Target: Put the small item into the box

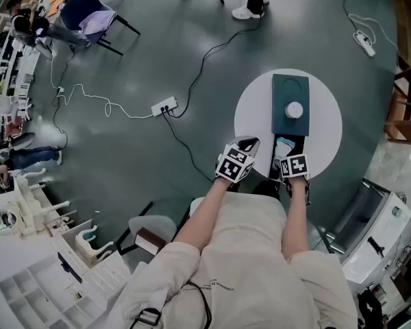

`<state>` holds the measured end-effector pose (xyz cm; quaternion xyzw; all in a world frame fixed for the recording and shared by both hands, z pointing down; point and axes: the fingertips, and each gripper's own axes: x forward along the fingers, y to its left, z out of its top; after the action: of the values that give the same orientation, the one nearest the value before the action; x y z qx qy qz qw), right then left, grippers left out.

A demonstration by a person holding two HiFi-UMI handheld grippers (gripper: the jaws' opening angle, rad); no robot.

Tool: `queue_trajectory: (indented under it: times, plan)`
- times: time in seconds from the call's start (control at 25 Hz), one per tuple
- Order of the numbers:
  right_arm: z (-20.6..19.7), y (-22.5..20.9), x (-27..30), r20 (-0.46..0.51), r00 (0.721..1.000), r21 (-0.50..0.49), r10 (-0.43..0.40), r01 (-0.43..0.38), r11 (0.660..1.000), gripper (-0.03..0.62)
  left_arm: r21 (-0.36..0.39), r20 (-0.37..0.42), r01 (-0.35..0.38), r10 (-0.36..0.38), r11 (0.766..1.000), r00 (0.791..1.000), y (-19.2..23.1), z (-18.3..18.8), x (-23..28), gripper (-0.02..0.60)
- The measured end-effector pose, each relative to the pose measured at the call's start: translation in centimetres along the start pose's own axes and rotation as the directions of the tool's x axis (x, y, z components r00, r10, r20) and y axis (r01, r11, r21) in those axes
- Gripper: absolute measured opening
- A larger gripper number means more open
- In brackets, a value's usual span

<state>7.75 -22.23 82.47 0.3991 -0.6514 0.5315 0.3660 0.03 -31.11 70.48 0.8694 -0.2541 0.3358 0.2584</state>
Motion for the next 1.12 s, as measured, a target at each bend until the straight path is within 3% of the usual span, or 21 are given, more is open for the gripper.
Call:
queue_trajectory:
  times: [0.56, 0.72, 1.12]
  plan:
    - [-0.1, 1.5, 0.3, 0.012, 1.000, -0.042, 0.019, -0.019, 0.999, 0.190, -0.041, 0.026, -0.058, 0.059, 0.997, 0.998, -0.6, -0.9, -2.0, 0.021]
    - [-0.8, 1.6, 0.1, -0.001, 1.000, -0.049, 0.022, -0.022, 0.999, 0.244, -0.066, 0.040, -0.081, 0.084, 0.994, 0.996, -1.1, -1.5, -2.9, 0.021]
    - [-1.3, 2.6, -2.7, 0.016, 1.000, -0.099, -0.006, 0.008, 0.995, 0.268, -0.130, 0.088, -0.128, 0.140, 0.983, 0.986, -2.9, -2.7, -6.0, 0.021]
